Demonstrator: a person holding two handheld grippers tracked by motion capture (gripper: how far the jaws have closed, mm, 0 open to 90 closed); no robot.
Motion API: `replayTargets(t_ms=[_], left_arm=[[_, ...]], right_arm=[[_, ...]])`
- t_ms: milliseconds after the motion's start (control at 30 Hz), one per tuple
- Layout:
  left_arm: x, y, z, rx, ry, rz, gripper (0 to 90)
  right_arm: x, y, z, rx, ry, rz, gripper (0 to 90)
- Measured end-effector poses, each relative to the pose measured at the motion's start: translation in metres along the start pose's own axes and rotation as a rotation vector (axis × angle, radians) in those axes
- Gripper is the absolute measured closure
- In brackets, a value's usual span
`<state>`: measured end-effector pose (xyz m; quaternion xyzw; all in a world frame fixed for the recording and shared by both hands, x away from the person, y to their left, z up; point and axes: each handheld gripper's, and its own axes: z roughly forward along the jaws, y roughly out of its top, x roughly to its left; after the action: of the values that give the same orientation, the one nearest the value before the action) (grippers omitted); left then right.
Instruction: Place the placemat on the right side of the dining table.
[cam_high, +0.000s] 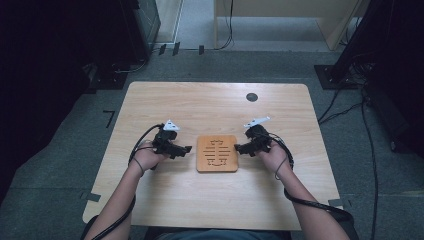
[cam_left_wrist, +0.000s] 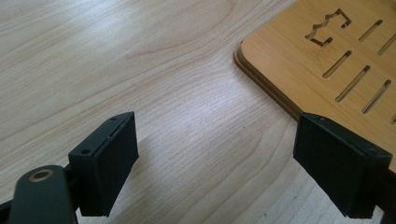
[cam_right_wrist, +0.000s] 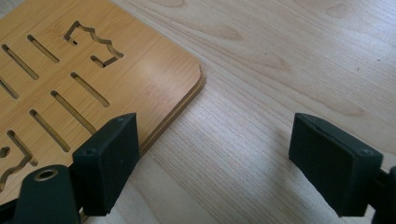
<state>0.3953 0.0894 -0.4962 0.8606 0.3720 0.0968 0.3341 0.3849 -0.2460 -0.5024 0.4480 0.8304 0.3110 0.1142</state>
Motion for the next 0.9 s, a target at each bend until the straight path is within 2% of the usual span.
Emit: replayTargets(t_ms=[367, 467, 900], left_arm=[[-0.0007, -0.0007, 0.0001, 0.000, -0.005, -0.001, 13.2], [-0.0008, -0.0012, -0.0004, 0.003, -0.033, -0.009, 13.3], [-0.0008, -0.0022, -0.0020, 0.002, -0.037, -0.009, 13.3]], right_arm=[[0.0021, 0.0012, 0.0017, -0.002, 0.005, -0.001, 16.1], [0.0028, 0.0020, 0.0024, 0.002, 0.005, 0.006, 16.1], [0.0054, 0.0045, 0.0054, 0.001, 0.006, -0.007, 16.1]])
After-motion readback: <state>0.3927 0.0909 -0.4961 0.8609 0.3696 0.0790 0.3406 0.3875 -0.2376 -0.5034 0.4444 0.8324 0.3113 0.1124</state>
